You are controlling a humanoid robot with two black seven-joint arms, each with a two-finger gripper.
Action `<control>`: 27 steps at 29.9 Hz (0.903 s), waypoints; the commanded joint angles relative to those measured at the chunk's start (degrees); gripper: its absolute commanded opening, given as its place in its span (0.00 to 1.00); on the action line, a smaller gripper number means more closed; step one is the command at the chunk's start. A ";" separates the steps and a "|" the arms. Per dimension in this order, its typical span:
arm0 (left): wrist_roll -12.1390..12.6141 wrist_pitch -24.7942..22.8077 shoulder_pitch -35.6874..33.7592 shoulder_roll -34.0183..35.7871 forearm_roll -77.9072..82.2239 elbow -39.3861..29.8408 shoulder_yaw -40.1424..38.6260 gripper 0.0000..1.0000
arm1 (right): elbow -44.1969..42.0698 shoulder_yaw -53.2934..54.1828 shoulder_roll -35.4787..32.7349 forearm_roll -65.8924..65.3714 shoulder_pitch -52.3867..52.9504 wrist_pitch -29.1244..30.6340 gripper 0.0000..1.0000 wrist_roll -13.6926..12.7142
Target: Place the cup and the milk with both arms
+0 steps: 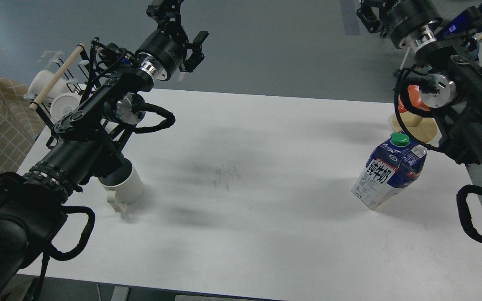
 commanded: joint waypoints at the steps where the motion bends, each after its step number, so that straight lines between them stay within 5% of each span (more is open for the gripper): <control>1: 0.07 -2.55 0.50 -0.60 0.23 0.79 0.11 1.00 | -0.20 0.05 -1.33 0.03 -0.68 1.00 1.00 0.29; 27: -0.02 -1.76 0.07 0.72 -4.78 0.62 -3.23 1.00 | -1.17 -0.83 -1.16 0.03 1.69 1.00 1.00 0.24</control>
